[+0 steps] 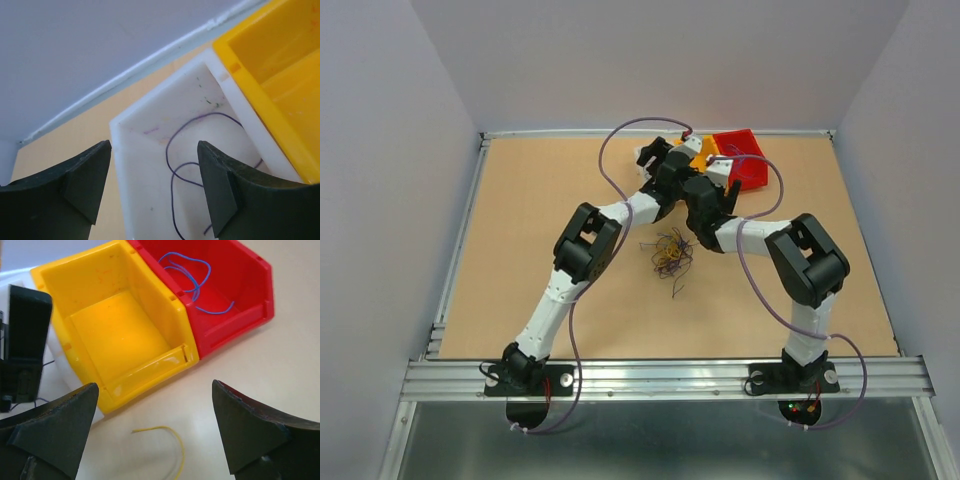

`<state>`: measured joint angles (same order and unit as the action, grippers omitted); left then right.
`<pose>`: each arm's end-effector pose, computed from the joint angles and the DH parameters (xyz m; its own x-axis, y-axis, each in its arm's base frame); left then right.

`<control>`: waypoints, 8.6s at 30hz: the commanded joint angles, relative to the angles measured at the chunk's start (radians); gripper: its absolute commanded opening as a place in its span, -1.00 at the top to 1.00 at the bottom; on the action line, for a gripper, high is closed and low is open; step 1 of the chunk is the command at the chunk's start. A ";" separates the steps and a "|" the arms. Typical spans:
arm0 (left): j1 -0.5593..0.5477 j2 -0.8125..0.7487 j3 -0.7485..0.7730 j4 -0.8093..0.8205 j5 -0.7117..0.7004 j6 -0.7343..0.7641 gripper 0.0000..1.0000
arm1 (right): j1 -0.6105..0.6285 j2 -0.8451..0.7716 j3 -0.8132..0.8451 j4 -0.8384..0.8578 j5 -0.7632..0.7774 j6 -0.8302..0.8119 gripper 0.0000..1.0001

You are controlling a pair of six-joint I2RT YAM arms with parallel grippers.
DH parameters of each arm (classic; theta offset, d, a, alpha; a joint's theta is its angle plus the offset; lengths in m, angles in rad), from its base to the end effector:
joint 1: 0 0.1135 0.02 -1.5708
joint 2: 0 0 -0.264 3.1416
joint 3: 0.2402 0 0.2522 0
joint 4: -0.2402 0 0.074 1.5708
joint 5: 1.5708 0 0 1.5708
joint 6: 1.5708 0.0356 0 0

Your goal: Untangle the cables

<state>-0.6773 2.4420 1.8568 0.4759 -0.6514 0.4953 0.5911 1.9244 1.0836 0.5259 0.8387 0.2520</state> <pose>0.4507 -0.3348 0.1870 -0.0611 0.5342 -0.8431 0.0657 0.8450 0.5306 0.3572 0.2079 0.1883 -0.1955 0.0695 -0.9782 0.2721 0.9622 0.0140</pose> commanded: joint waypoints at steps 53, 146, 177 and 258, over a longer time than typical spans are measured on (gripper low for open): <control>0.002 -0.587 -0.511 0.092 0.297 -0.176 -0.96 | -0.045 -0.659 -0.425 0.071 -0.128 0.030 -1.00; 0.051 -1.246 -1.153 0.139 1.423 -0.270 -0.72 | -0.011 -0.828 -0.258 -0.153 -1.376 0.079 0.99; -0.007 -1.270 -1.097 0.244 1.069 -0.412 1.00 | -0.013 -0.841 -0.346 -0.101 -1.214 -0.023 -0.23; 0.251 -1.414 -0.693 0.046 1.231 -0.615 1.00 | 0.185 -0.190 -0.025 0.121 -1.159 -0.148 -0.08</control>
<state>-0.4240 1.0466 1.0046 0.5381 0.5999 -0.1646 0.7689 1.6989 0.9691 0.5591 -0.3813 0.1246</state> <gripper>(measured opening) 0.048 0.589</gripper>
